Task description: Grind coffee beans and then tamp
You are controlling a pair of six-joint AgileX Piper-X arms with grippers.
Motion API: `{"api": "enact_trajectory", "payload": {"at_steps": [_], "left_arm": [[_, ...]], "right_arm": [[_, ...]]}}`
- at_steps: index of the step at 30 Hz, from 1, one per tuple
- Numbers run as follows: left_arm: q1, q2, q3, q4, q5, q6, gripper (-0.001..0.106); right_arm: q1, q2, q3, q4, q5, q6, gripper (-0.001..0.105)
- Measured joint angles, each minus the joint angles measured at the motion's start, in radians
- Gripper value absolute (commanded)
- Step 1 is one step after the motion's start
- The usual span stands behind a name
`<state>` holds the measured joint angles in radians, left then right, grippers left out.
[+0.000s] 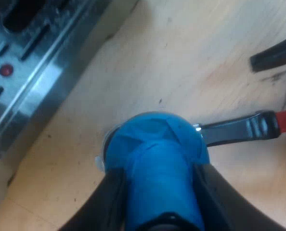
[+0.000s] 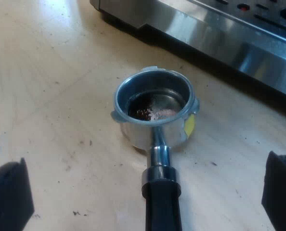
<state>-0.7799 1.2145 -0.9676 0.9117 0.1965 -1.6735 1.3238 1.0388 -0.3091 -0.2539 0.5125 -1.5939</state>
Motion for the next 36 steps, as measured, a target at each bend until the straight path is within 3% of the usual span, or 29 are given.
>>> {"api": "enact_trajectory", "payload": {"at_steps": [21,36], "left_arm": [[0.0,0.206,0.0,-0.005,-0.01,0.0,0.0],[0.0,0.225,0.0,-0.052,-0.031,0.0,0.0]], "right_arm": [[0.0,0.0,0.0,-0.004,0.0,0.0,0.1],[0.0,0.0,0.0,-0.004,0.0,0.0,0.1]]}}
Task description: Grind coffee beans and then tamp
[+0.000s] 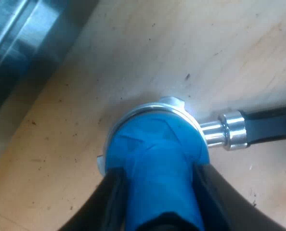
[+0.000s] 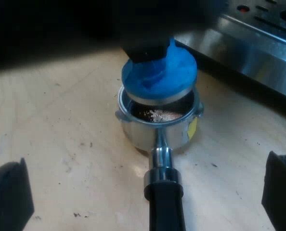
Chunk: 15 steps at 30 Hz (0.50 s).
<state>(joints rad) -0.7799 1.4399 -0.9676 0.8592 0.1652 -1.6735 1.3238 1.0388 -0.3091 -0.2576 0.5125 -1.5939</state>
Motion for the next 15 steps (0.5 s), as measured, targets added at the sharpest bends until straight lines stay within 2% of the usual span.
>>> {"api": "enact_trajectory", "payload": {"at_steps": [15], "left_arm": [[0.0,0.037,0.002,-0.002,-0.003,0.0,0.0]], "right_arm": [[0.0,0.0,0.0,0.0,0.0,0.0,0.1]]}}
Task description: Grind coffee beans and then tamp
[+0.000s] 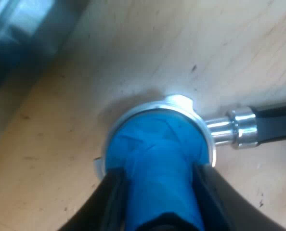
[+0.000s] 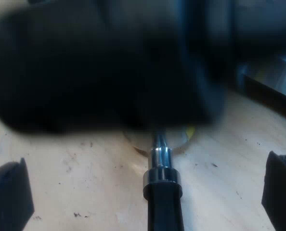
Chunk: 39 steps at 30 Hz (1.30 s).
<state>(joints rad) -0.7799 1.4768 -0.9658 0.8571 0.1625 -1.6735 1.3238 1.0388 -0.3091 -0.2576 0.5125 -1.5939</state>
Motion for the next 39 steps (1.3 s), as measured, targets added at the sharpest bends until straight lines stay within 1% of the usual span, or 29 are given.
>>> {"api": "enact_trajectory", "payload": {"at_steps": [4,18,25,29,31,33,34,37,39], "left_arm": [[0.0,0.047,0.0,-0.002,0.005,0.0,0.0],[0.0,0.059,0.022,-0.046,0.026,0.0,0.0],[0.0,0.046,0.02,-0.042,0.025,0.0,0.0],[0.0,-0.002,0.007,0.004,0.011,0.0,0.0],[0.0,-0.063,-0.009,0.01,0.006,0.0,0.0],[0.008,-0.135,-0.027,0.005,0.002,0.0,0.0],[0.011,-0.15,-0.029,0.008,0.002,0.0,0.0],[0.051,-0.195,-0.03,0.046,0.002,0.0,0.0],[0.098,-0.214,-0.03,0.086,0.002,0.007,0.0]], "right_arm": [[0.0,0.0,0.0,0.0,0.0,0.0,0.1],[0.0,0.0,0.0,0.0,0.0,0.0,0.1],[0.0,0.0,0.0,0.0,0.0,0.0,0.1],[0.0,0.0,0.0,0.0,0.0,0.0,0.1],[0.0,0.0,0.0,0.0,0.0,-0.004,0.1],[0.0,-0.002,-0.002,0.0,0.0,-0.029,0.1],[0.0,-0.002,-0.004,0.0,0.0,-0.036,0.1],[0.0,-0.011,-0.027,0.003,0.0,-0.05,0.1],[0.0,-0.024,-0.057,0.015,0.0,-0.057,0.1]]}}
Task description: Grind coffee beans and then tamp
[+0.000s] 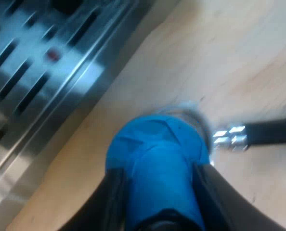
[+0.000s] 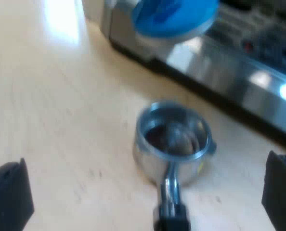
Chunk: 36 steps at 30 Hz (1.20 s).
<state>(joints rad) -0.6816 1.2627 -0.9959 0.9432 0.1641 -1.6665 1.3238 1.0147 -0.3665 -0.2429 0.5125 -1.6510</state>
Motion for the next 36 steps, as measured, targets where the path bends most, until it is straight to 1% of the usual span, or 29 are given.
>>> {"api": "enact_trajectory", "payload": {"at_steps": [4,6,7,9,12,16,17,20,22,26,27,30,34,36], "left_arm": [[0.065,-0.027,0.005,0.046,-0.003,0.006,0.0],[0.105,-0.051,0.031,0.051,-0.003,0.012,0.0],[0.112,-0.054,0.039,0.055,-0.003,0.014,0.0],[0.142,-0.07,0.081,0.055,-0.003,0.014,0.0],[0.17,-0.074,0.113,0.048,-0.003,0.017,0.0],[0.192,-0.073,0.136,0.046,-0.003,0.016,0.0],[0.269,-0.073,0.192,-0.009,0.0,0.021,0.0],[0.309,-0.073,0.225,-0.029,-0.007,0.022,0.0],[0.31,-0.073,0.248,-0.035,-0.008,0.022,0.0],[0.31,-0.073,0.317,-0.091,-0.008,0.023,0.0],[0.31,-0.073,0.339,-0.115,-0.008,0.023,0.0],[0.31,-0.073,0.376,-0.136,-0.008,0.023,0.0],[0.31,-0.073,0.394,-0.144,-0.008,0.023,0.0],[0.31,-0.068,0.393,-0.144,-0.023,0.023,0.0]], "right_arm": [[0.0,-0.008,-0.047,0.034,-0.014,-0.002,0.1],[0.0,-0.008,-0.082,0.085,-0.071,-0.002,0.1],[0.0,-0.008,-0.089,0.097,-0.086,-0.002,0.1],[0.0,-0.008,-0.112,0.135,-0.126,-0.002,0.1],[0.0,-0.008,-0.121,0.142,-0.166,-0.002,0.1],[0.0,-0.003,-0.122,0.149,-0.189,-0.016,0.1],[0.0,0.007,-0.122,0.149,-0.202,-0.019,0.1],[0.0,0.053,-0.122,0.149,-0.226,-0.021,0.1],[0.0,0.088,-0.122,0.116,-0.237,-0.021,0.1],[0.0,0.169,-0.122,0.019,-0.255,-0.021,0.1],[0.0,0.196,-0.13,0.003,-0.257,-0.023,0.1],[0.0,0.26,-0.158,-0.008,-0.282,-0.024,0.1],[0.0,0.317,-0.194,-0.012,-0.284,-0.024,0.1],[0.0,0.341,-0.202,-0.03,-0.287,-0.024,0.1]]}}
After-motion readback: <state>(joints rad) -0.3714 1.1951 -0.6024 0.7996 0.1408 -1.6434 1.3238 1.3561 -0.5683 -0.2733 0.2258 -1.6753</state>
